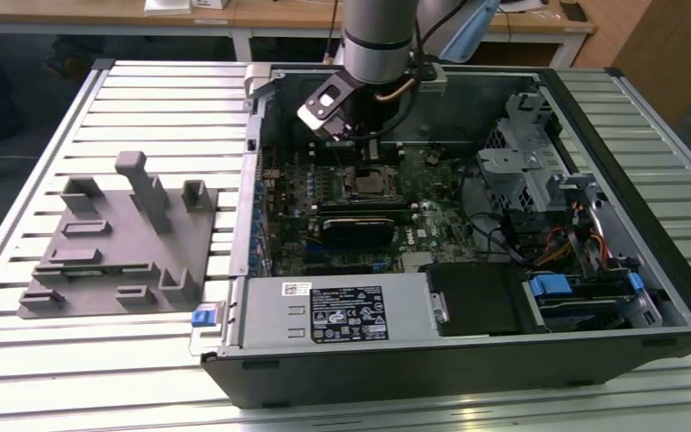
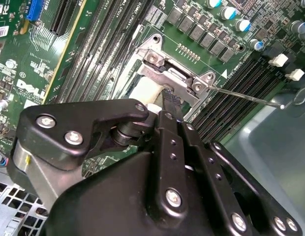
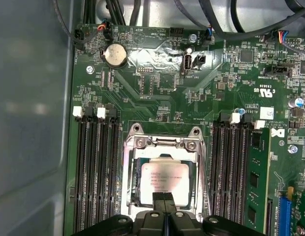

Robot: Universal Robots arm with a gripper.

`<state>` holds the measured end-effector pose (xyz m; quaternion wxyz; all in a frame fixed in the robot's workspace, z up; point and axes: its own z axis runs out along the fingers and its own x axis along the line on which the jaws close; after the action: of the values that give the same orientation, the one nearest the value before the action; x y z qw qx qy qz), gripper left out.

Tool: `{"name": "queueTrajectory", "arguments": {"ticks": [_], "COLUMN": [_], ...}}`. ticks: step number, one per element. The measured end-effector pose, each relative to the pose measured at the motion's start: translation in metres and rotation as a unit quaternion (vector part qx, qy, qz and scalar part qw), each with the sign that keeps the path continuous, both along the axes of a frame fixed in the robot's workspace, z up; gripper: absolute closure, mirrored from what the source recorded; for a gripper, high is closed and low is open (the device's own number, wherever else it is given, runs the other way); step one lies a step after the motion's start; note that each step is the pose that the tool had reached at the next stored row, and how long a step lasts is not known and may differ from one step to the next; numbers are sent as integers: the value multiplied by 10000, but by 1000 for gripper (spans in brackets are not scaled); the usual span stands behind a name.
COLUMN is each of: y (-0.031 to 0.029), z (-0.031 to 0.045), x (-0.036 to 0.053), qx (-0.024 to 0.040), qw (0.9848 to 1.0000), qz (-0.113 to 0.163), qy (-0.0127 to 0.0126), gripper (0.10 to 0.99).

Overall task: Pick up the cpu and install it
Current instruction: 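Close the cpu cover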

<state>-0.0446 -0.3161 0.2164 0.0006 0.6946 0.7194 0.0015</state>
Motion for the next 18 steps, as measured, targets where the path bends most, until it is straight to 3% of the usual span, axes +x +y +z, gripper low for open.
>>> {"name": "queueTrajectory", "arguments": {"ticks": [18], "y": [0], "z": [-23], "x": [-91], "qx": [0], "qw": [10000], "qz": [0], "qy": [0], "gripper": [980]}}
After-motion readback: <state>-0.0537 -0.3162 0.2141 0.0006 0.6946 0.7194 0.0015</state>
